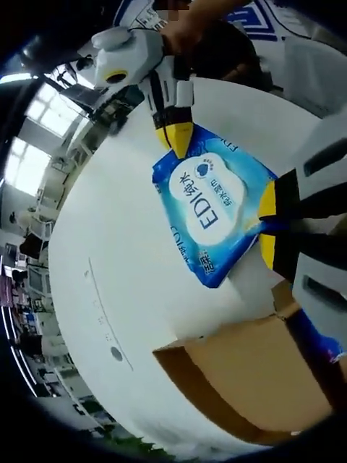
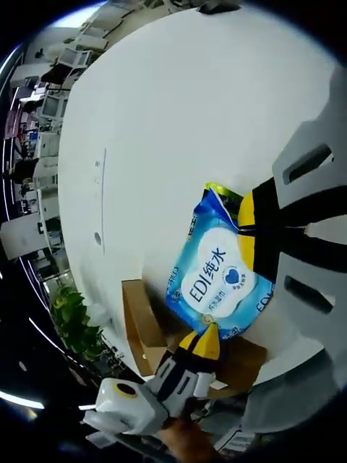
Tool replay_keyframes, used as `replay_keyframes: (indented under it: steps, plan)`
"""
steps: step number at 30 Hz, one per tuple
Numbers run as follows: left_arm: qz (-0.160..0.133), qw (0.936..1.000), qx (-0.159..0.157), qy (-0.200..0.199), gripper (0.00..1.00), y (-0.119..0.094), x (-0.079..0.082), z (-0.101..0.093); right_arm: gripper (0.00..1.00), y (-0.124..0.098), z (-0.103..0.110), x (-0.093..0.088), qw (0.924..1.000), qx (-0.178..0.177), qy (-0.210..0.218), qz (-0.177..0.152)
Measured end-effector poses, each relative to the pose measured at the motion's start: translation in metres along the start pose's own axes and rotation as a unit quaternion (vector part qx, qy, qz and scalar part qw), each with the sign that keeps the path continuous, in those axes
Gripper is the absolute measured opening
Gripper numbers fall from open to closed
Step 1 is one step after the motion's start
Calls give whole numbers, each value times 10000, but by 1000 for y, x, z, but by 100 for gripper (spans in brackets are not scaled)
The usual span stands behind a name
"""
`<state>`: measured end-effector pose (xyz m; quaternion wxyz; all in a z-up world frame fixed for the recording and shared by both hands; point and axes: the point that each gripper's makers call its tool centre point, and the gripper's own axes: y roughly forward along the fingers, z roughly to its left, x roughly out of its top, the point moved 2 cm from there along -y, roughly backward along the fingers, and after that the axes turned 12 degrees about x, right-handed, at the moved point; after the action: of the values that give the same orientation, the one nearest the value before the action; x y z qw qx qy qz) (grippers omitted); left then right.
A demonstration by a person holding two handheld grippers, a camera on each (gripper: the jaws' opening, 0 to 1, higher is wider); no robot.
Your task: Operate the shoe box by opening the lid, removing the specified soft item, and placing it in the target area until the item is outside and the box remains undamaged.
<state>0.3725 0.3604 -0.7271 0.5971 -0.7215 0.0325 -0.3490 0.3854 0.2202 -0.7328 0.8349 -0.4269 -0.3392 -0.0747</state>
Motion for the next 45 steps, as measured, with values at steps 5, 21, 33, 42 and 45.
replay_keyframes:
  steps: [5,21,33,42,45]
  plan:
    - [73,9997,85,221,4,3,-3,-3,0,4,-3,-4,10000,-67,13,-33]
    - [107,9958,290,857,8,10,-10,-6,0,5,-8,-4,9994,-173,165,-231]
    - [-173,9908,313,1302,26,-4,-12,-13,10,-11,-11,0,9987,-315,-27,-396]
    - [-552,9927,47,1074,34,-27,-5,-18,22,-25,-1,3,9981,-289,-303,-452]
    - [-677,9922,-76,1045,39,-37,-3,-22,24,-30,5,4,9977,-279,-426,-440]
